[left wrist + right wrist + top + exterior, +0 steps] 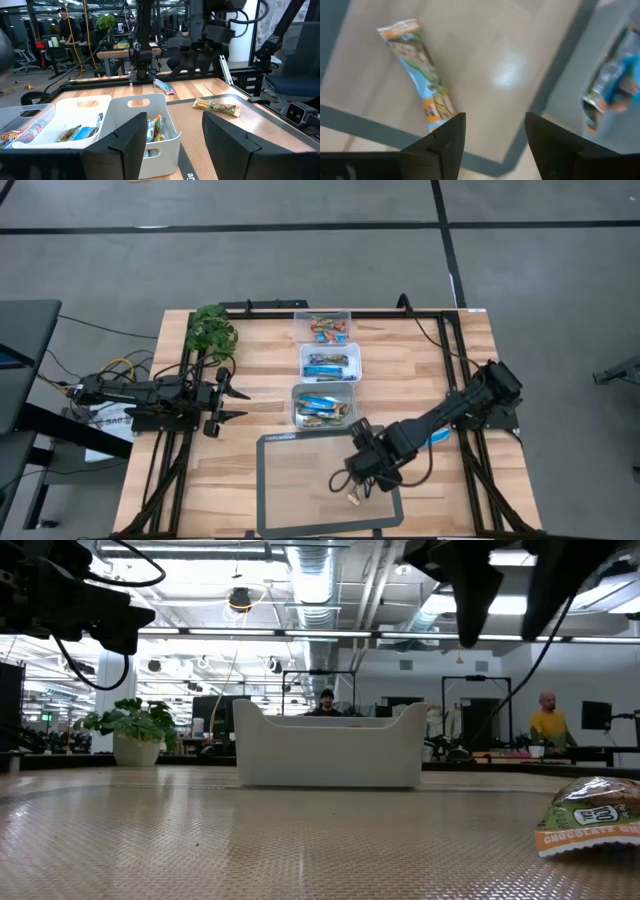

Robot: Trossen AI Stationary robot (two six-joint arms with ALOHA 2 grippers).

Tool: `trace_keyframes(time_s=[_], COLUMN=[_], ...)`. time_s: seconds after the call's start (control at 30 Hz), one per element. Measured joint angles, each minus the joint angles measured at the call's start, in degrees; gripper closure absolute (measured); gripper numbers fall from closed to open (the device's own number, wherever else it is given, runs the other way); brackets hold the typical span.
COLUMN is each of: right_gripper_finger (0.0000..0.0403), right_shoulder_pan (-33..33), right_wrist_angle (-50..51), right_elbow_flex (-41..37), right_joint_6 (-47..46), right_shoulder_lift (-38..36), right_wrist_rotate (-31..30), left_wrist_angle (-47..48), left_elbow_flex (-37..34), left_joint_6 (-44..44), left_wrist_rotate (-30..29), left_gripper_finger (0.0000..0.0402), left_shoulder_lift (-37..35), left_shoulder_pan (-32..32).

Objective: Pick and place Granola Bars by type
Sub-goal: Put the yellow granola bar into the gray bin

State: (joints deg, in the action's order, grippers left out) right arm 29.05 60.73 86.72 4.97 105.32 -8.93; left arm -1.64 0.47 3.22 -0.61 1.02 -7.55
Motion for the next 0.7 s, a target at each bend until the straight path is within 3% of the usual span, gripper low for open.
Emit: trace_keyframes(time_s=[0.43,0.7], right_gripper_finger=[0.0211,0.0214], right_shoulder_pan=[4.07,5.58], right_wrist_angle=[-14.21,-20.39], right_elbow_flex=[-13.09,-16.79], right_joint_6=[-1.56,-1.48], right_shoulder_lift=[0.02,0.04], right_wrist_rotate=[4.36,4.42], left_wrist_angle=[0.01,0.01], left_elbow_flex=[0.0,0.0], left_joint_6=[0.0,0.0], left_wrist_rotate=[0.01,0.01], left_gripper_finger=[0.0216,0.0216], left_shoulder_lift=[0.0,0.0], left_shoulder_pan=[0.0,0.0])
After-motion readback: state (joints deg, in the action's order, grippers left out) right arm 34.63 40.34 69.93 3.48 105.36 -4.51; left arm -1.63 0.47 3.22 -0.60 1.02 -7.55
